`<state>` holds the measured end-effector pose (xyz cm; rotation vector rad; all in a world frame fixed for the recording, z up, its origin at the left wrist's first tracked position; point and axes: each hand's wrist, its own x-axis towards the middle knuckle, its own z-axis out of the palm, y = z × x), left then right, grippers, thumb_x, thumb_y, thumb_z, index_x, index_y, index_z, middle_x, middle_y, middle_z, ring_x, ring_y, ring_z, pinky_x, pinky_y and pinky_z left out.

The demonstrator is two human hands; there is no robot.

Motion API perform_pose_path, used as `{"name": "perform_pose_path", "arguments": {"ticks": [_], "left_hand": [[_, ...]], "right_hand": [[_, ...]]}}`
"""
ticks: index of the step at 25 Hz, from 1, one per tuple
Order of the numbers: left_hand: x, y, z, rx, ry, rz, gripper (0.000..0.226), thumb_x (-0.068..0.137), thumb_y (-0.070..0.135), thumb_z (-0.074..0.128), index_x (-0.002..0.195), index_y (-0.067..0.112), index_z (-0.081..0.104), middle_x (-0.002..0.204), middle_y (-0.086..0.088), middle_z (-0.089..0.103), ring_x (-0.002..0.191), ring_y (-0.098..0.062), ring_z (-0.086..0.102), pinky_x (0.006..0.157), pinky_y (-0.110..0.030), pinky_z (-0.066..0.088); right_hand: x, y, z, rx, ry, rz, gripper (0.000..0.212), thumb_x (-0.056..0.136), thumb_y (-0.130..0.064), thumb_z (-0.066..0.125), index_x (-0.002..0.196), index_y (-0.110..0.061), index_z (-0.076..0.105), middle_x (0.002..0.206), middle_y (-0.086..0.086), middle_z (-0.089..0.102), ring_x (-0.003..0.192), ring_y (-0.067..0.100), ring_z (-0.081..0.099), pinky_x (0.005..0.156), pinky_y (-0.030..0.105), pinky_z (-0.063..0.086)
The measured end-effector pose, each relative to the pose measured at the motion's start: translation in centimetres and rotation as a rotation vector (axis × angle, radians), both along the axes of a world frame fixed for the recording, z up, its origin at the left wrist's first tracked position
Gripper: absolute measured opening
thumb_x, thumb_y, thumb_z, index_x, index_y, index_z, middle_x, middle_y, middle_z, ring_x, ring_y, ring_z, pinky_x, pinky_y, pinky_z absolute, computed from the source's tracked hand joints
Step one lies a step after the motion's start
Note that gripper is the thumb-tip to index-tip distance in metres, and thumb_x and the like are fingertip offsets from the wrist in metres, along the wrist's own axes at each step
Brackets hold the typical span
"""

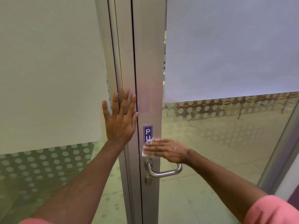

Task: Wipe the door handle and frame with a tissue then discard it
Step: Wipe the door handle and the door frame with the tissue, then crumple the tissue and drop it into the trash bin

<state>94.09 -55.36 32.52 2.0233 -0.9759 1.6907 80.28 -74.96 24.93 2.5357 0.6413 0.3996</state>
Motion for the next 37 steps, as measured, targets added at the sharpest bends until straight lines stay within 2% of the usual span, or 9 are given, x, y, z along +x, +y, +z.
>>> {"name": "perform_pose_path", "arguments": {"ticks": [5, 8, 17, 22, 25, 28, 30, 34, 37], "left_hand": [[0.1, 0.0, 0.1, 0.002, 0.013, 0.003, 0.06, 0.106, 0.048, 0.015, 0.158, 0.023, 0.0, 0.164, -0.001, -0.014, 0.151, -0.024, -0.016, 0.119, -0.054, -0.012], [0.0, 0.1, 0.0, 0.008, 0.009, 0.007, 0.06, 0.106, 0.049, 0.015, 0.158, 0.023, -0.001, 0.163, -0.001, -0.015, 0.15, -0.023, -0.017, 0.119, -0.053, -0.014], [-0.6, 0.2, 0.4, 0.057, 0.077, 0.035, 0.061, 0.106, 0.047, 0.017, 0.158, 0.024, -0.003, 0.165, -0.005, 0.003, 0.151, -0.029, 0.006, 0.118, -0.054, -0.012], [-5.2, 1.6, -3.7, -0.001, 0.222, -0.19, 0.064, 0.102, 0.037, 0.037, 0.157, 0.015, 0.012, 0.163, -0.011, 0.014, 0.151, -0.028, 0.011, 0.122, -0.049, 0.008], [-10.9, 4.0, -12.6, -0.229, 0.735, -0.453, 0.047, 0.102, 0.035, 0.045, 0.144, 0.014, 0.038, 0.142, -0.018, 0.045, 0.125, -0.025, 0.049, 0.101, -0.033, 0.045], [-17.6, 6.5, -20.7, -0.335, 1.596, -0.628, 0.025, 0.098, 0.032, 0.054, 0.122, 0.032, 0.05, 0.124, -0.011, 0.061, 0.098, -0.008, 0.062, 0.079, -0.018, 0.048], [-21.6, 7.5, -24.3, -0.374, 2.063, -0.666, 0.029, 0.093, 0.01, 0.066, 0.122, 0.01, 0.059, 0.118, -0.018, 0.064, 0.096, -0.021, 0.063, 0.074, -0.03, 0.052], [-26.6, 7.6, -26.7, -0.325, 2.495, -0.718, 0.021, 0.089, -0.021, 0.052, 0.109, -0.024, 0.057, 0.106, -0.038, 0.059, 0.103, -0.045, 0.058, 0.086, -0.043, 0.048], [-30.1, 5.6, -28.1, -0.003, 2.42, -0.796, 0.023, 0.092, -0.023, 0.045, 0.112, -0.034, 0.05, 0.096, -0.035, 0.059, 0.082, -0.029, 0.069, 0.065, -0.02, 0.051]], "right_hand": [[2.5, 0.7, 8.2, 0.172, -0.484, -0.007, 0.073, 0.09, 0.004, 0.039, 0.153, -0.018, 0.01, 0.161, 0.004, 0.005, 0.15, 0.018, 0.003, 0.123, 0.036, 0.001], [3.1, 1.8, 8.1, 0.33, -0.568, -0.014, 0.071, 0.091, 0.006, 0.044, 0.152, -0.016, 0.015, 0.159, 0.005, 0.008, 0.149, 0.019, 0.003, 0.123, 0.037, 0.004], [-1.5, 2.0, -1.9, 0.328, 0.105, -0.1, 0.07, 0.095, 0.007, 0.041, 0.151, -0.028, 0.018, 0.161, -0.009, 0.011, 0.148, 0.003, -0.006, 0.124, 0.036, 0.007], [-5.4, 7.0, -4.8, 0.929, 0.264, -0.393, 0.052, 0.099, -0.023, 0.03, 0.148, -0.041, 0.026, 0.161, -0.015, 0.015, 0.147, 0.005, 0.008, 0.121, 0.037, 0.012], [-9.0, 11.8, -8.2, 1.108, 0.095, -0.307, 0.064, 0.089, 0.006, 0.037, 0.144, -0.026, 0.043, 0.157, -0.006, 0.033, 0.143, 0.008, 0.03, 0.118, 0.026, 0.024], [-14.4, 15.2, -14.0, 1.498, -0.038, -0.452, 0.06, 0.084, 0.009, 0.038, 0.123, -0.029, 0.063, 0.131, -0.008, 0.062, 0.122, 0.005, 0.055, 0.102, 0.019, 0.042], [-17.7, 17.3, -18.0, 1.535, -0.106, -0.715, 0.049, 0.09, -0.002, 0.04, 0.106, -0.041, 0.065, 0.105, -0.018, 0.071, 0.098, 0.002, 0.065, 0.083, 0.012, 0.048], [-21.2, 20.5, -25.1, 1.624, -0.106, -1.098, 0.047, 0.101, 0.0, 0.029, 0.071, -0.026, 0.055, 0.054, -0.021, 0.062, 0.085, 0.011, 0.053, 0.068, 0.006, 0.035], [-25.7, 18.8, -25.4, 1.908, 0.043, -1.204, 0.031, 0.1, 0.004, 0.035, 0.097, 0.005, 0.065, 0.053, -0.026, 0.049, 0.083, 0.011, 0.052, 0.073, 0.019, 0.037]]}}
